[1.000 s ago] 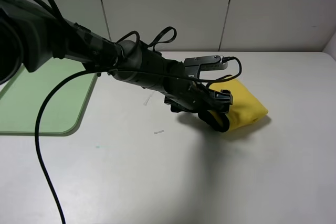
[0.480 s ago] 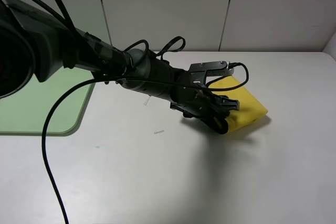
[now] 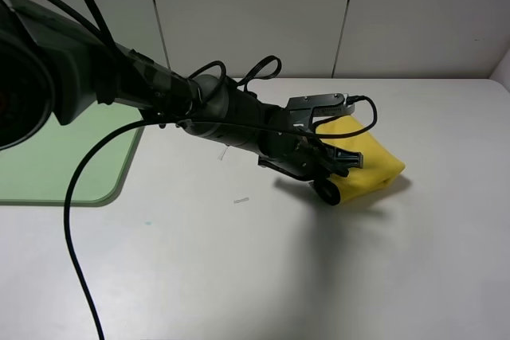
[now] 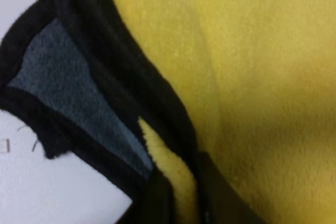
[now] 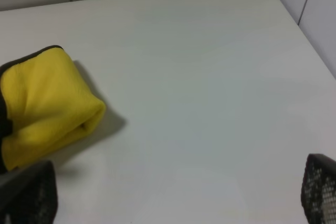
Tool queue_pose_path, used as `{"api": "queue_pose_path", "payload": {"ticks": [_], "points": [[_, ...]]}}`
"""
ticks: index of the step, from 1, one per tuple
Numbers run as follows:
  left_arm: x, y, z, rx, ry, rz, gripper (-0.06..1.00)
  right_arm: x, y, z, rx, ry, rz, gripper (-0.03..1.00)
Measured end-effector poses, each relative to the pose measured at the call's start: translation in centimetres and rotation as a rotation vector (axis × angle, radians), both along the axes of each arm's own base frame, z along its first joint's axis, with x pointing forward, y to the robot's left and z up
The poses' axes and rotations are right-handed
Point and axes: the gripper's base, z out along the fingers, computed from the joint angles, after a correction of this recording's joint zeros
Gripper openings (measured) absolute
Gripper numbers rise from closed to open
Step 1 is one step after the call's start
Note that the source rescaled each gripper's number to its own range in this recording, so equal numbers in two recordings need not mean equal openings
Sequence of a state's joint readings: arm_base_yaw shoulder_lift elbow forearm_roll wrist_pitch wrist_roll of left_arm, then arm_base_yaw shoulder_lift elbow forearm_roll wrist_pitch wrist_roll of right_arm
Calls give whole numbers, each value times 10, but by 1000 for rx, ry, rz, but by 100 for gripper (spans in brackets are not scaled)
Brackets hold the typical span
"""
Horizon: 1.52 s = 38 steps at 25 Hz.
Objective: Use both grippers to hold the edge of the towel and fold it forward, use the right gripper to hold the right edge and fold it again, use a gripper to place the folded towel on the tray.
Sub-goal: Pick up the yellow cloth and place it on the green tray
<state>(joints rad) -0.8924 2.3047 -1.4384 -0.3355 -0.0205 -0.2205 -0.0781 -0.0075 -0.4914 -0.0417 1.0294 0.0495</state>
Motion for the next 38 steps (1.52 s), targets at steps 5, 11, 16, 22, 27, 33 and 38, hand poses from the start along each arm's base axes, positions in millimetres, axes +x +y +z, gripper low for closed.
{"api": "queue_pose_path", "payload": {"ticks": [5,11,16,22,27,33,38], "points": [[-1,1,-1,12,14,-6,2,0,0,0,0,0,0,100],[-1,11,9,64,85,-31,2,0,0,0,0,0,0,100],[3,23,23,130,107,-76,2,0,0,0,0,0,0,100],[11,46,48,238,91,-134,2,0,0,0,0,0,0,100],[19,72,75,348,73,-163,2,0,0,0,0,0,0,100],[26,99,103,453,54,-167,2,0,0,0,0,0,0,100],[30,123,125,537,33,-155,2,0,0,0,0,0,0,100]]}}
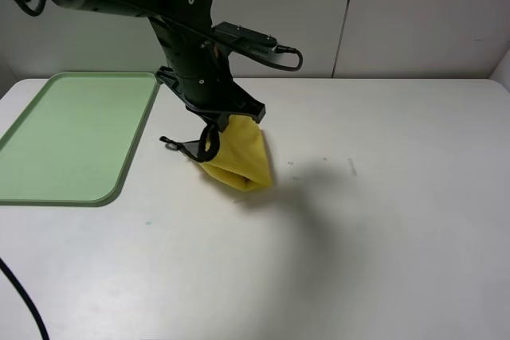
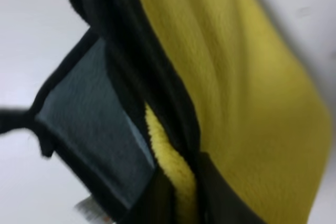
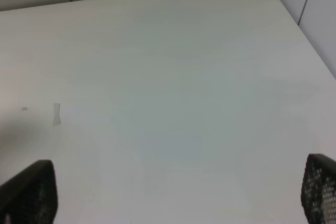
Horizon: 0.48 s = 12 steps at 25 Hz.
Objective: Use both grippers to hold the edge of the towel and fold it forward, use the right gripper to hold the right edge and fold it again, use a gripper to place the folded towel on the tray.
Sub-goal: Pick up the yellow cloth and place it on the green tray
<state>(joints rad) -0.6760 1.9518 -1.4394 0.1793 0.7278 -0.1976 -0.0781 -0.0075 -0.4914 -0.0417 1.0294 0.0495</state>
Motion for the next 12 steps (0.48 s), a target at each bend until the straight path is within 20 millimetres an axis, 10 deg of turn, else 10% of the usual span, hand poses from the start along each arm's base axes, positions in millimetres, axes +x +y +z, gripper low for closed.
{"api": "queue_pose_path", "payload": {"ticks": [12], "points": [[10,46,28,93,5,-9,2,0,0,0,0,0,0,100]]}}
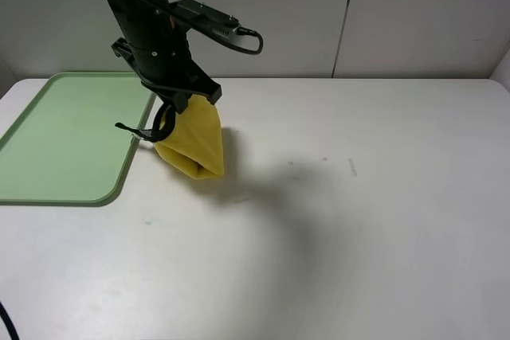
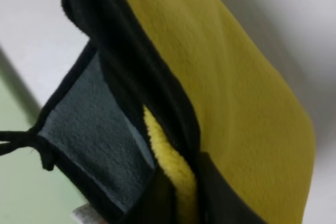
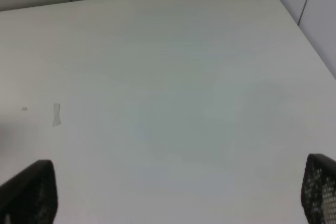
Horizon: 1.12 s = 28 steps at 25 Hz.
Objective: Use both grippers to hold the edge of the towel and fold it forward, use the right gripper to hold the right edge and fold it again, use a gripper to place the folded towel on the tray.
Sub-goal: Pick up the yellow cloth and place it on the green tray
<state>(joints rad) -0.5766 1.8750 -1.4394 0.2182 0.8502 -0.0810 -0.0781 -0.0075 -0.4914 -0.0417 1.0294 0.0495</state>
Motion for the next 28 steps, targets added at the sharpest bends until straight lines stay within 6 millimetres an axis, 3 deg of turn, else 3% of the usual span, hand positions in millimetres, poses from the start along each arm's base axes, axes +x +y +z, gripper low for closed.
{"api": "queue_pose_path", "payload": {"ticks": [9,16,22,28], "points": [[17,53,18,12,-13,92,2,0,0,0,0,0,0,100],[40,115,19,15,-42,198,2,0,0,0,0,0,0,100],[46,161,1,-16,-59,287,2,0,0,0,0,0,0,100],[38,198,-25,-54,-47,386,2,0,0,0,0,0,0,100]]}}
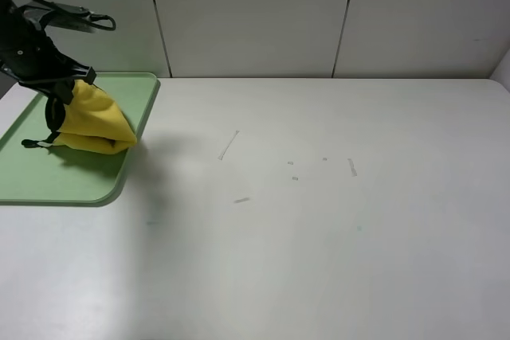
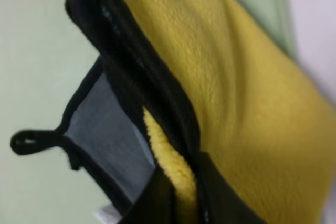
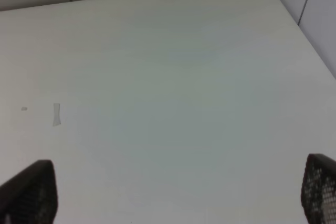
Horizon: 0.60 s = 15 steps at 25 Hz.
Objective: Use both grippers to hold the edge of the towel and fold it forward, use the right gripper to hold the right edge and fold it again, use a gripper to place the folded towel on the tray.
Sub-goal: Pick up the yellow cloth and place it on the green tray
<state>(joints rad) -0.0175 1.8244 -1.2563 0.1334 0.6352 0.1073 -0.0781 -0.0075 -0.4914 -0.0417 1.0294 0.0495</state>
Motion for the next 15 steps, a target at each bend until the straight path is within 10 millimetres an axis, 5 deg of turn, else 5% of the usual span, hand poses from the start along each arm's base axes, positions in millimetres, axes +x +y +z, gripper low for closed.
{"api": "queue_pose_path", "payload": {"ticks": [15], "points": [[-17,26,-23,-4,64,71,5,0,0,0,0,-1,0,100]]}}
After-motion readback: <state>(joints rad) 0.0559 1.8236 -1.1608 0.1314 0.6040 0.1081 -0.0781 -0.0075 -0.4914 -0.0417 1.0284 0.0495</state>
